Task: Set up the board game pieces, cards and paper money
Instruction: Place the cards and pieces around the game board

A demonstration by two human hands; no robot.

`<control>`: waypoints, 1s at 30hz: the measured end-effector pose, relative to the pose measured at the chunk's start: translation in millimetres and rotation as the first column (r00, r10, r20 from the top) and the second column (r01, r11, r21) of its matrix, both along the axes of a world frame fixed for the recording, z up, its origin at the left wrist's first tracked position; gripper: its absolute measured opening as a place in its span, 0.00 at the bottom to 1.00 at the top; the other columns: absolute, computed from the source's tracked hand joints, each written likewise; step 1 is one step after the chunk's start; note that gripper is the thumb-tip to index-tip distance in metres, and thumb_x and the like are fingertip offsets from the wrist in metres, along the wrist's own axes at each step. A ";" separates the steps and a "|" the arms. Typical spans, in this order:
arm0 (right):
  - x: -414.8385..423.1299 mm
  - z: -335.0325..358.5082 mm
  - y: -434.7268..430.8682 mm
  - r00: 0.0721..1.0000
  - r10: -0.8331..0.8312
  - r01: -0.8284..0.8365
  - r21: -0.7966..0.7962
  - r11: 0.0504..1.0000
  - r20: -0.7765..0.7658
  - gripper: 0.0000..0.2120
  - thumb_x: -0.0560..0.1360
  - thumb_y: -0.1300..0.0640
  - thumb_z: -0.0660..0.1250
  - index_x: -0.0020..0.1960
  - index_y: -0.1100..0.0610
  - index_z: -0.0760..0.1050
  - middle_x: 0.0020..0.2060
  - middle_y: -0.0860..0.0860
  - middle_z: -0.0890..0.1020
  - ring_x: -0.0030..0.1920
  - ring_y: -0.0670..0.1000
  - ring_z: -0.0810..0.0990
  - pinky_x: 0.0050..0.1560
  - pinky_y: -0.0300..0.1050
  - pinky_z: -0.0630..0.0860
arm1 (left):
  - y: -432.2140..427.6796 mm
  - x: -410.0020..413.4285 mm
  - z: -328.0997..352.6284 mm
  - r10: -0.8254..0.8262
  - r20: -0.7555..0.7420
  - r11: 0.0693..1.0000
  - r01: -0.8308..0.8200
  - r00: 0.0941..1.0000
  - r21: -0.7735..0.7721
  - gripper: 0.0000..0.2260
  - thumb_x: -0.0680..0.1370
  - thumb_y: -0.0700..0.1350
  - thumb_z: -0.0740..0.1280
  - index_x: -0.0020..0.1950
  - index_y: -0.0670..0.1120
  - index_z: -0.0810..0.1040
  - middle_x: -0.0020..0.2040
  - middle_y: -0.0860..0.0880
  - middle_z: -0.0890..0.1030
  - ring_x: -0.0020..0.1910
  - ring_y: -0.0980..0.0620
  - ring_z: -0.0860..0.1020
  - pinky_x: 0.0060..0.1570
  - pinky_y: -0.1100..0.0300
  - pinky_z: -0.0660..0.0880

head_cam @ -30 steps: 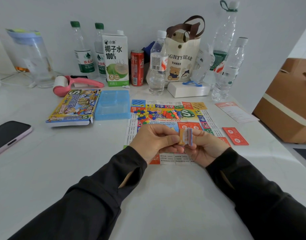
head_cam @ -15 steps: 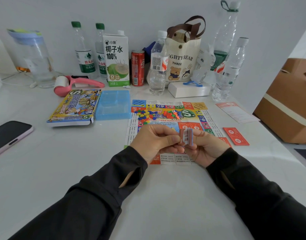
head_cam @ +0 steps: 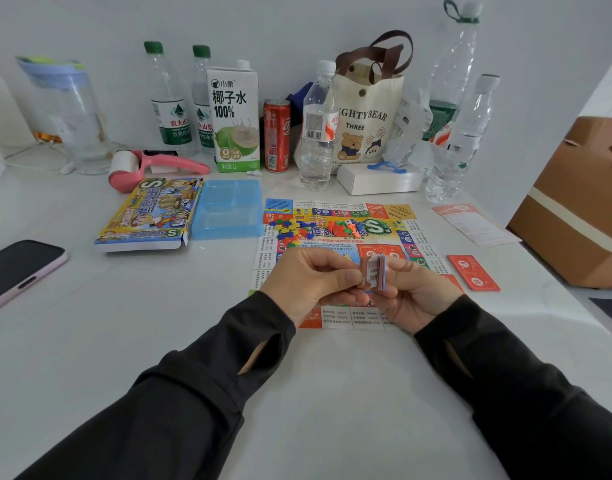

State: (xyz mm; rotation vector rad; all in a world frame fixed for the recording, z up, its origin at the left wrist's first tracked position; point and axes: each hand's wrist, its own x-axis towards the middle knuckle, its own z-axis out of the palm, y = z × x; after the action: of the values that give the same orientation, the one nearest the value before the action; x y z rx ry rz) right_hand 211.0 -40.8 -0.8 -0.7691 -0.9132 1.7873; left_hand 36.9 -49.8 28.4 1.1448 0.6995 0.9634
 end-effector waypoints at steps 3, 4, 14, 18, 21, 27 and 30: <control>-0.3 1.1 -0.7 1.000 0.009 -0.009 0.031 0.999 0.006 0.21 0.46 0.55 0.84 0.35 0.62 0.83 0.20 0.53 0.73 0.22 0.46 0.71 0.22 0.35 0.71 | -0.6 0.7 0.1 -0.001 -0.008 1.000 0.002 1.000 0.008 0.04 0.69 0.31 0.66 0.36 0.38 0.79 0.30 0.44 0.82 0.26 0.50 0.81 0.27 0.66 0.76; -0.5 1.2 -0.7 1.000 0.011 -0.011 0.040 0.999 0.010 0.20 0.47 0.54 0.84 0.34 0.61 0.83 0.20 0.52 0.73 0.22 0.46 0.71 0.22 0.35 0.70 | -1.0 0.8 0.4 -0.003 -0.005 1.000 0.003 1.000 0.007 0.04 0.68 0.32 0.66 0.36 0.39 0.79 0.30 0.43 0.82 0.26 0.50 0.81 0.26 0.66 0.76; 0.0 -0.7 -0.5 0.998 0.046 -0.051 0.106 0.993 0.046 0.17 0.51 0.53 0.83 0.34 0.61 0.82 0.20 0.52 0.71 0.23 0.48 0.71 0.24 0.35 0.71 | -3.3 0.9 2.9 -0.041 -0.017 0.999 0.041 0.999 0.021 0.05 0.61 0.37 0.68 0.29 0.44 0.83 0.29 0.44 0.82 0.26 0.51 0.80 0.26 0.67 0.76; -0.3 -0.6 0.0 0.997 0.046 -0.054 0.132 0.990 0.063 0.17 0.52 0.52 0.82 0.34 0.60 0.82 0.20 0.52 0.72 0.24 0.48 0.71 0.24 0.35 0.71 | -2.8 0.4 2.7 -0.050 -0.031 0.998 0.051 0.998 0.038 0.04 0.61 0.38 0.68 0.29 0.45 0.83 0.29 0.45 0.81 0.26 0.52 0.80 0.26 0.67 0.76; -1.1 -0.7 -0.3 0.997 0.052 -0.059 0.136 0.989 0.057 0.15 0.54 0.53 0.81 0.34 0.60 0.82 0.20 0.52 0.72 0.24 0.49 0.71 0.23 0.35 0.70 | -2.3 0.5 1.4 -0.066 -0.050 0.996 0.068 0.997 0.057 0.04 0.61 0.39 0.69 0.29 0.45 0.83 0.29 0.45 0.82 0.26 0.52 0.80 0.27 0.67 0.76; -1.9 1.0 -1.2 0.998 0.061 -0.063 0.124 0.990 0.017 0.11 0.57 0.58 0.79 0.34 0.61 0.81 0.20 0.52 0.72 0.24 0.49 0.73 0.23 0.36 0.71 | -2.1 0.5 -1.3 -0.078 -0.081 0.993 0.085 0.994 0.084 0.04 0.62 0.40 0.69 0.30 0.46 0.83 0.30 0.46 0.82 0.27 0.53 0.81 0.28 0.68 0.76; -0.5 4.6 -2.8 0.999 -0.005 0.000 0.105 0.994 0.043 0.11 0.57 0.57 0.79 0.34 0.61 0.81 0.20 0.53 0.72 0.24 0.48 0.72 0.23 0.36 0.71 | -1.1 0.7 0.2 -0.038 -0.078 0.995 0.045 0.996 0.085 0.03 0.61 0.40 0.69 0.29 0.46 0.83 0.29 0.46 0.82 0.26 0.52 0.80 0.27 0.67 0.75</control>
State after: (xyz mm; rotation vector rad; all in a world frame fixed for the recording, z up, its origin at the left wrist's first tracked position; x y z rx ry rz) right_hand 210.5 -43.7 3.8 -0.7441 -1.0262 1.7115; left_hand 37.5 -50.8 28.6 1.2730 0.6980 0.9265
